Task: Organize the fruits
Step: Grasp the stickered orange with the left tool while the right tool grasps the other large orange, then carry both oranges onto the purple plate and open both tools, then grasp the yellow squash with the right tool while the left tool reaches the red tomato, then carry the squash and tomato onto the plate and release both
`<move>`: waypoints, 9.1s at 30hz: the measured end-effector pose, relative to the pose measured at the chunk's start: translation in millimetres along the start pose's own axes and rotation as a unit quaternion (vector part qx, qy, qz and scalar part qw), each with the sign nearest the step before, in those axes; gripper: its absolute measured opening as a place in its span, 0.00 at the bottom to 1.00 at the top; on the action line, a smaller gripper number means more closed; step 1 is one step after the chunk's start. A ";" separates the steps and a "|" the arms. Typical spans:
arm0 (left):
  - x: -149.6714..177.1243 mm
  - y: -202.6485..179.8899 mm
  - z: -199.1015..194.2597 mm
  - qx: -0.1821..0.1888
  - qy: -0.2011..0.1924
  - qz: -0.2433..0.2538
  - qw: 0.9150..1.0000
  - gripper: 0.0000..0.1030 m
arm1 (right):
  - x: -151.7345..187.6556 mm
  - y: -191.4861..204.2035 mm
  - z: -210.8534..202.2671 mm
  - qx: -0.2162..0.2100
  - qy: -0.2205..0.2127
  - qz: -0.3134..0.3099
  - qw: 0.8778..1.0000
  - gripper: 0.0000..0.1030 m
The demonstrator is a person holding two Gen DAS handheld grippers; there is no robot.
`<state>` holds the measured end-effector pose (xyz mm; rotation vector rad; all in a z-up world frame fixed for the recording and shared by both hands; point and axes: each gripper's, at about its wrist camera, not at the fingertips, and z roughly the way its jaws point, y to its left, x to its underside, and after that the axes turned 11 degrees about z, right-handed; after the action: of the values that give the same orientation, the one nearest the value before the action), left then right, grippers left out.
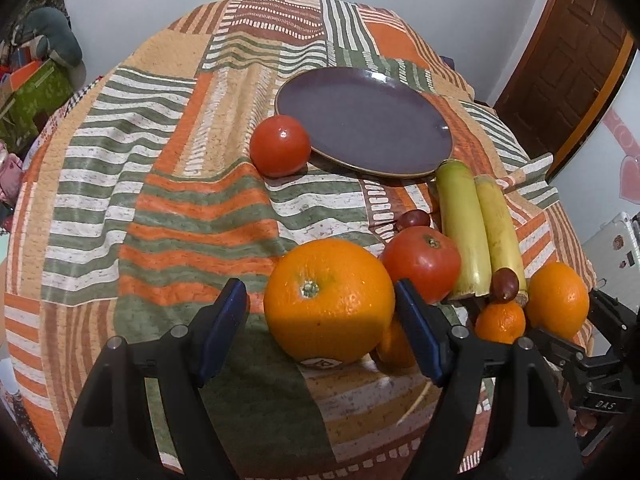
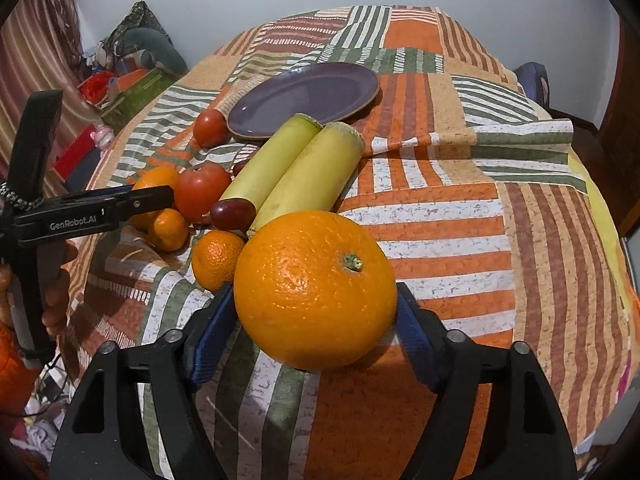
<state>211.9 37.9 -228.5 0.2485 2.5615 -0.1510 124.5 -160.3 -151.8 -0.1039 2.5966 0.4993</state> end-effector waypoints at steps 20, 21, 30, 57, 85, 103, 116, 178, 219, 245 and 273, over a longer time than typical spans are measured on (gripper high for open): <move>-12.8 -0.2 -32.3 0.001 -0.024 0.013 1.000 0.63 | -24.8 -7.4 -25.2 -0.002 -0.047 0.016 0.999 0.64; -15.6 0.5 -36.6 -0.002 -0.030 0.014 0.999 0.63 | -28.1 -7.2 -27.1 -0.002 -0.053 0.016 0.998 0.64; -46.1 2.0 -67.0 -0.025 -0.082 0.022 0.996 0.63 | -66.5 1.8 -42.6 -0.001 -0.107 -0.005 0.994 0.64; -155.9 13.6 -45.3 -0.042 -0.139 0.033 0.989 0.63 | -161.4 25.6 -15.7 -0.001 -0.182 -0.066 0.981 0.64; -192.9 45.3 105.9 -0.013 -0.018 0.009 1.000 0.63 | -192.2 18.1 103.1 0.029 -0.070 -0.101 0.992 0.64; -195.2 33.6 102.4 -0.030 -0.032 0.032 0.999 0.75 | -184.4 17.9 127.4 0.048 -0.016 -0.129 0.990 0.75; -171.5 33.2 34.2 -0.052 -0.062 0.038 0.996 0.76 | -171.0 23.1 81.3 0.048 -0.045 -0.119 0.991 0.85; -14.0 -38.3 18.8 0.028 0.015 0.064 0.997 0.62 | -17.9 -45.3 -21.3 0.118 -0.025 -0.040 0.992 0.80; -35.8 -21.8 -1.5 0.049 -0.022 0.029 0.998 0.47 | -50.0 -15.0 3.8 0.036 -0.016 -0.046 0.998 0.32; -100.2 11.3 -19.0 0.012 -0.083 0.026 0.996 0.47 | -124.6 41.5 16.3 -0.005 -0.076 -0.117 0.990 0.32; -133.6 26.8 75.8 0.007 -0.021 0.022 1.000 0.47 | -137.1 49.8 100.1 -0.007 -0.001 -0.203 0.979 0.33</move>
<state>367.6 32.6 -221.3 0.3028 2.5115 -0.1560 282.0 -79.6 -150.9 -0.6211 2.4756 0.3652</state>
